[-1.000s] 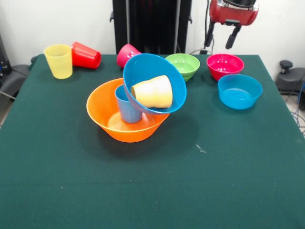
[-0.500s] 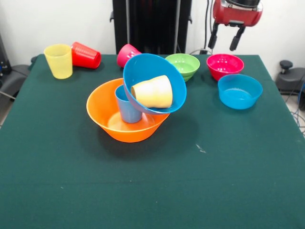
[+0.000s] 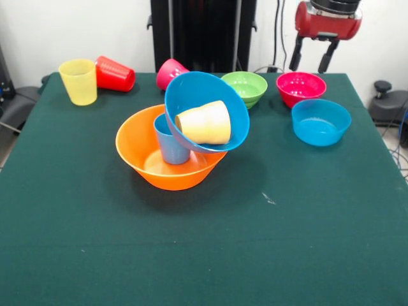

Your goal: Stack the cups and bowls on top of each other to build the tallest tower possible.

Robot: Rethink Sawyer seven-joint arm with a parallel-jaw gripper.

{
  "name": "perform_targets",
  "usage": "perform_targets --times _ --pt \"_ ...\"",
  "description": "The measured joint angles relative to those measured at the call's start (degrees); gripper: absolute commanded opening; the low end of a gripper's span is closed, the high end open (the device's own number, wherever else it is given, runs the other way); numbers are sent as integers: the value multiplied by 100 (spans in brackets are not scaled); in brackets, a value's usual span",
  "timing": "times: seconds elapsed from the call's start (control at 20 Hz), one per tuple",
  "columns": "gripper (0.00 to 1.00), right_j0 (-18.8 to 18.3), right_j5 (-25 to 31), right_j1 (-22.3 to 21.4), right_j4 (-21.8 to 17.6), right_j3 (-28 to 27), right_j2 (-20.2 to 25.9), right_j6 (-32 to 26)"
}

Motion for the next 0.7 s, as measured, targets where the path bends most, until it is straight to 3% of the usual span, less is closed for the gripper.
perform_targets --times 0.7 --pt "100 263 -4 276 78 -289 -137 139"
